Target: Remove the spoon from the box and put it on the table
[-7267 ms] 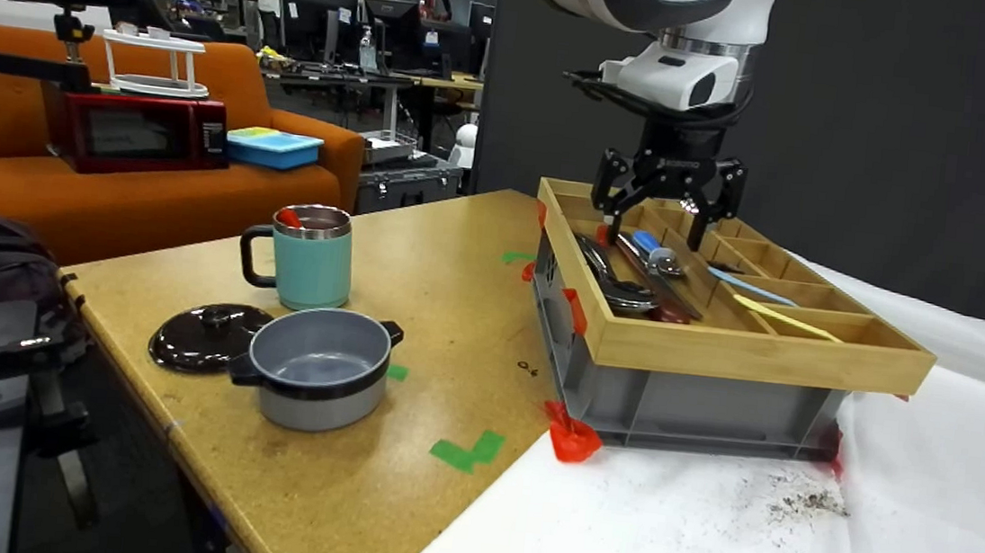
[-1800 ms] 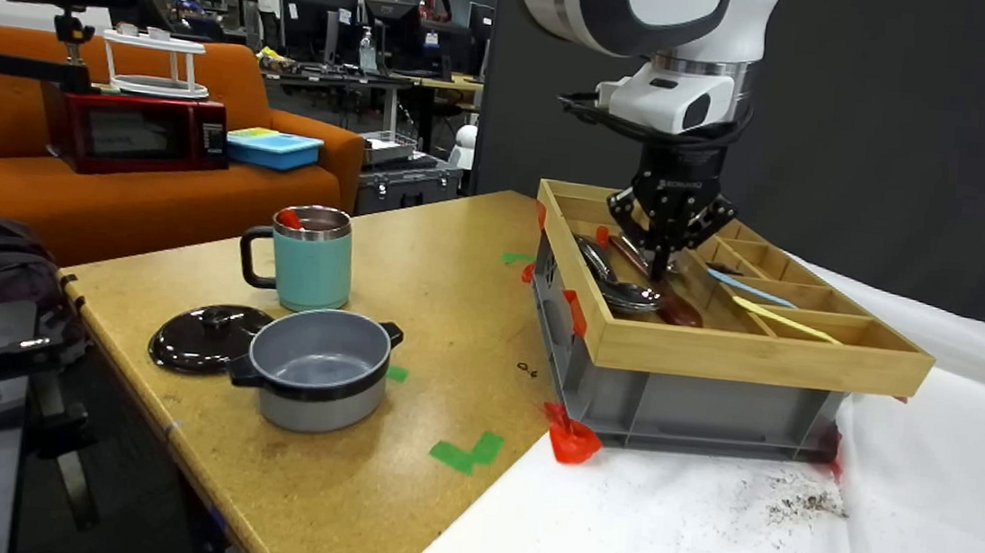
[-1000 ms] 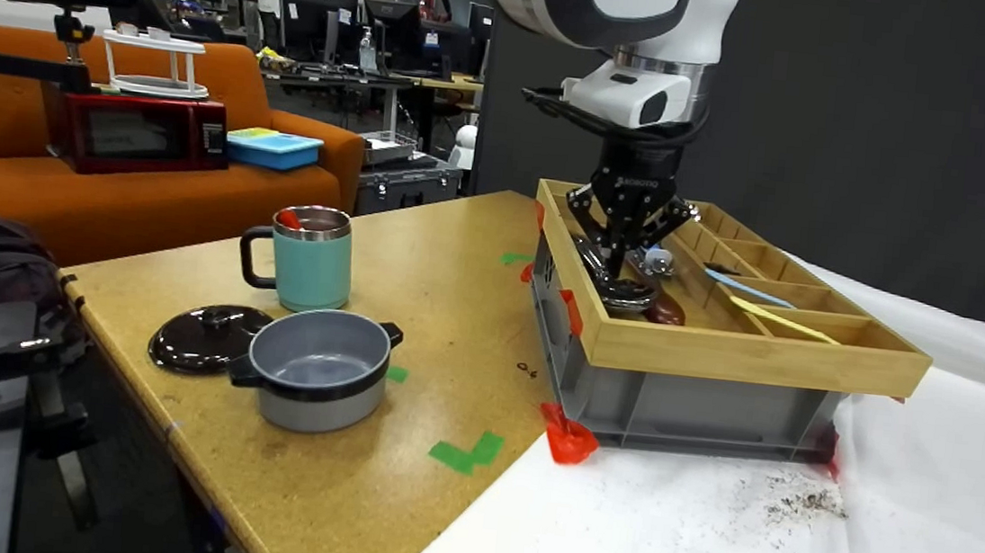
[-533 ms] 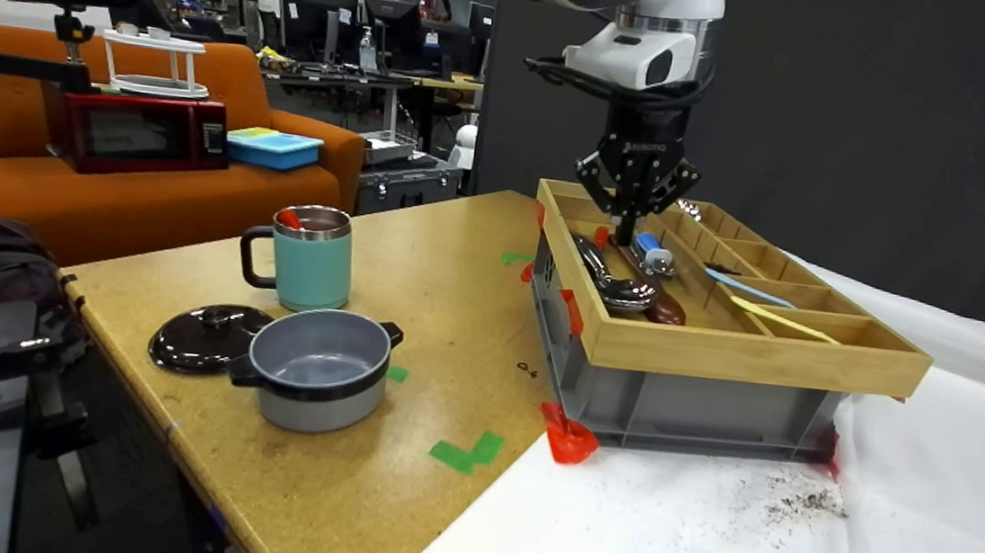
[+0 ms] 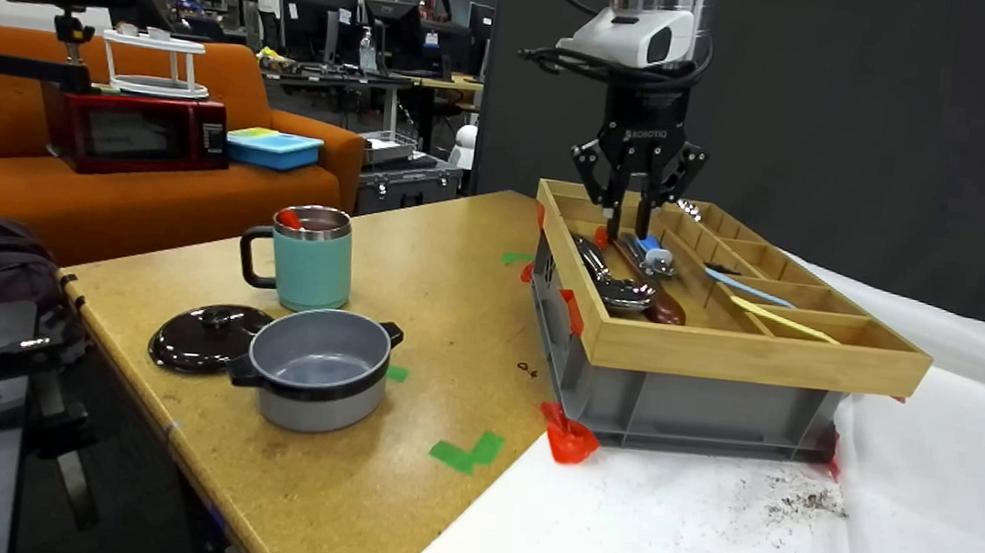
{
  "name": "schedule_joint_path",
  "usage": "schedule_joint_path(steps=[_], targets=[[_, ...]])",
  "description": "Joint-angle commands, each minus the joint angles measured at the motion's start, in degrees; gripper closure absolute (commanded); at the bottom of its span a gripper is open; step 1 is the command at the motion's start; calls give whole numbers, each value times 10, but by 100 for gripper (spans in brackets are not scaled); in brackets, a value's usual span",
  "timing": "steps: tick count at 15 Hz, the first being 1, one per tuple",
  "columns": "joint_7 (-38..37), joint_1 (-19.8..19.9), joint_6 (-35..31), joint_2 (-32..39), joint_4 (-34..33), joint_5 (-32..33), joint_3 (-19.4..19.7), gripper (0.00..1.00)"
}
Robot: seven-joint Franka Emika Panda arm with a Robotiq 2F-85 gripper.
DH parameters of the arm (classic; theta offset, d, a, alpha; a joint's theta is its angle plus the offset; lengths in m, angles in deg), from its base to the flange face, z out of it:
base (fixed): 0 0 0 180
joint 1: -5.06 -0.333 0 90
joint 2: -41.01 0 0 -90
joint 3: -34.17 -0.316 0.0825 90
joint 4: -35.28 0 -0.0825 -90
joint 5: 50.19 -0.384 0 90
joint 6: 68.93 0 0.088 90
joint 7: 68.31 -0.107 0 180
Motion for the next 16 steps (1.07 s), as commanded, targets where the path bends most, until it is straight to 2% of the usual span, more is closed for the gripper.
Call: schedule_joint_path(steps=[1, 4, 5, 6, 7, 8, 11, 13, 16], targets=[[-14, -2, 16, -18, 26, 14, 7, 38], [-14, 0, 25, -17, 34, 12, 8, 19], [-13, 2, 30, -15, 35, 9, 6, 36], [-11, 3, 36, -15, 36, 7, 4, 57], [-11, 3, 36, -13, 36, 6, 4, 58], [-11, 4, 39, -11, 37, 6, 3, 64], [-10, 5, 50, -4, 35, 3, 0, 88], [-9, 7, 52, -2, 34, 1, -1, 99], [-10, 8, 50, -3, 30, 0, -1, 100]])
